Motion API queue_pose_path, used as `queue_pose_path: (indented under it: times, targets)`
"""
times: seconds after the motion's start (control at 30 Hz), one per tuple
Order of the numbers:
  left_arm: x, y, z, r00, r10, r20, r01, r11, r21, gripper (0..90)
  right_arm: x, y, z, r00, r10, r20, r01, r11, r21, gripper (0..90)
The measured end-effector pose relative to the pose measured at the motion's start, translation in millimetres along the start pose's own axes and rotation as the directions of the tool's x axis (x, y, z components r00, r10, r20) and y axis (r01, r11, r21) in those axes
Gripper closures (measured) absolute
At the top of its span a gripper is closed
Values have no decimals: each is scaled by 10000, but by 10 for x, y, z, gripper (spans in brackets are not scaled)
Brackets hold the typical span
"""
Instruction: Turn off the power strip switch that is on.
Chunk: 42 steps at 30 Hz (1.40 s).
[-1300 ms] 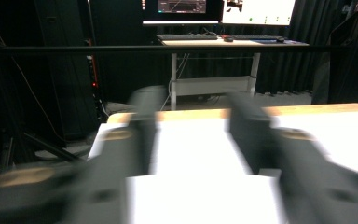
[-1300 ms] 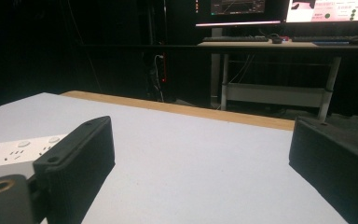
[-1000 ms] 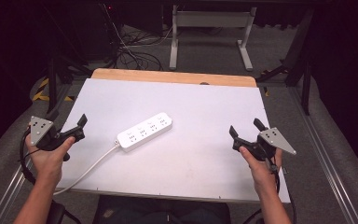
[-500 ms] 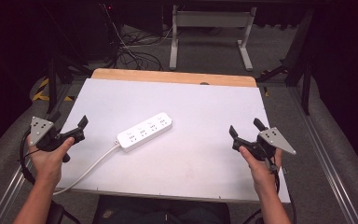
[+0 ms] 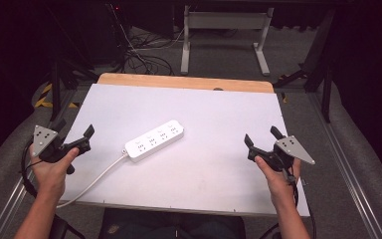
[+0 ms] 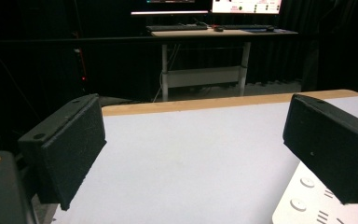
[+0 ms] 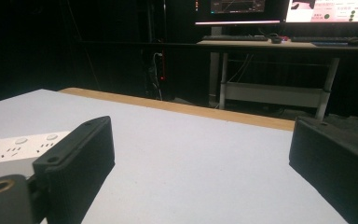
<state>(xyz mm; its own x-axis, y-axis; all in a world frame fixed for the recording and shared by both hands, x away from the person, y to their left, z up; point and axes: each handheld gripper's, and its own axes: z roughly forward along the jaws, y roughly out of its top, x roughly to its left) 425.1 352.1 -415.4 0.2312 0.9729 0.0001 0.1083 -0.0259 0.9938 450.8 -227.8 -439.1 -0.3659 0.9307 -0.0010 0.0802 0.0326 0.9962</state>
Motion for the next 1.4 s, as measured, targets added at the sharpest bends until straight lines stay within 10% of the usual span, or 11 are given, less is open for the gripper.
queue_pose_path:
  times: [1.4]
  targets:
    - [39,-31,2,9999,-133,50,132,9999,87,67,21,-4,-49,10000,57,16,-56,10000,-60,67]
